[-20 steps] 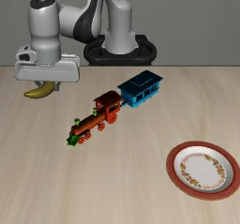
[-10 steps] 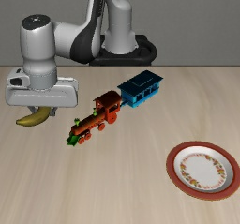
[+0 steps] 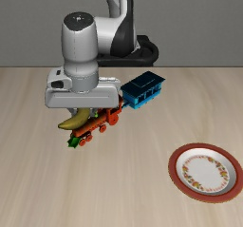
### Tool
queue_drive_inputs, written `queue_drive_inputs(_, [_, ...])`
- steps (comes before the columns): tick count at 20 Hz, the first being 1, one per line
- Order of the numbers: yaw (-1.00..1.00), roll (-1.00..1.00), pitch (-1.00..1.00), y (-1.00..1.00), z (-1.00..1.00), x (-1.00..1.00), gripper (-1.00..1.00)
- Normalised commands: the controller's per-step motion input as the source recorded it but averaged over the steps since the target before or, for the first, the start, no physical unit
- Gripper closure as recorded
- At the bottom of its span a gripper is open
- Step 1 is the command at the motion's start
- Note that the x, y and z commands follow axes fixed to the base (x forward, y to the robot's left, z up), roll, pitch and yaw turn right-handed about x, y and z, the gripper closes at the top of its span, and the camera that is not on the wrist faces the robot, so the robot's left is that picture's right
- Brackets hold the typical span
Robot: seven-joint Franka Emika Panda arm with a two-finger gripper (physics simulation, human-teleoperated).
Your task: Pick up the banana and put it on the plate
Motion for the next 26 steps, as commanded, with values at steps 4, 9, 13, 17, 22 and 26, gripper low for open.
queue_drive_inputs(4, [0.0, 0.0, 0.0, 1.0, 0.0, 0.0, 1.0])
queue_drive_inputs(9, [0.0, 0.0, 0.0, 1.0, 0.0, 0.0, 1.0])
queue_drive_inputs(13, [0.0, 0.0, 0.0, 1.0, 0.0, 0.0, 1.0])
queue_drive_inputs(17, [0.0, 0.0, 0.0, 1.0, 0.0, 0.0, 1.0])
queue_drive_inputs(22, [0.0, 0.0, 0.0, 1.0, 0.0, 0.0, 1.0])
queue_drive_inputs(26, [0.0, 0.0, 0.0, 1.0, 0.0, 0.0, 1.0])
